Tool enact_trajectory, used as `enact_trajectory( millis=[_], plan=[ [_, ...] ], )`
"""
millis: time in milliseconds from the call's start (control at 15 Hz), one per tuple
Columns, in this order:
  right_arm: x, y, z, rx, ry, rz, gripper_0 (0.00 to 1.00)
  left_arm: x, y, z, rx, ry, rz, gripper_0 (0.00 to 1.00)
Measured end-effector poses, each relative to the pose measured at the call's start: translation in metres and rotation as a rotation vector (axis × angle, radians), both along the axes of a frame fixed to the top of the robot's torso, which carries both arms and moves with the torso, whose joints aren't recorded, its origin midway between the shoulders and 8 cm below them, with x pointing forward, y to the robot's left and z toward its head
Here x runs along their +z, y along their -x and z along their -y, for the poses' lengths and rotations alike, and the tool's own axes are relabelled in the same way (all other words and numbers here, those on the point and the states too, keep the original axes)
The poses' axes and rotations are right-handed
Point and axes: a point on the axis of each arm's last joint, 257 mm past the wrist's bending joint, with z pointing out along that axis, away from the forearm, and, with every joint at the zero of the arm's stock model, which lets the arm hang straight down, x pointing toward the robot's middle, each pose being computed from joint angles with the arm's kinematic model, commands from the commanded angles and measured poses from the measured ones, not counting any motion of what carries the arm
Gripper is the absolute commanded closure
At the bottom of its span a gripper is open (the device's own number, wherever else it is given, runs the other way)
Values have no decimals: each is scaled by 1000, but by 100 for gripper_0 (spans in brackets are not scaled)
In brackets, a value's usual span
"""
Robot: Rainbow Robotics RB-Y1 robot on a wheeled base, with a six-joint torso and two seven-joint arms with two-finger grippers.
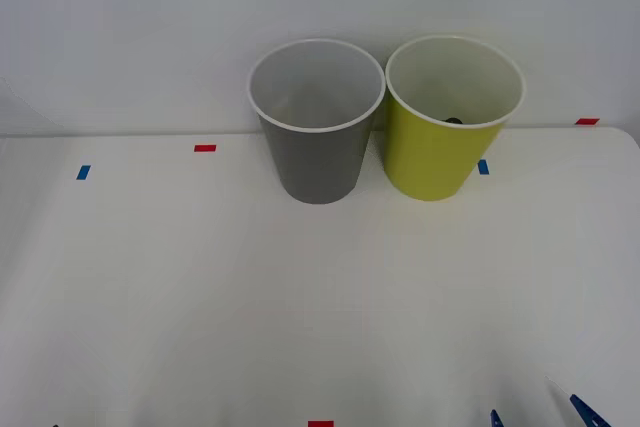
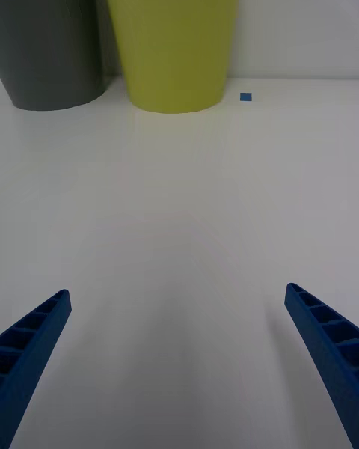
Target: Put cans in the gray bin and PET bottles in the light green bin.
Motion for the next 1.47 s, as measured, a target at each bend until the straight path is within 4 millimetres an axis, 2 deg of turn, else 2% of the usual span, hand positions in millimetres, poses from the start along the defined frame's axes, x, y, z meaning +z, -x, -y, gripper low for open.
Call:
enact_trajectory(
  millis=[1467],
  plan=[
    [0,0,0,0,0,0,0,0,0,0,0,0,0,0]
  ],
)
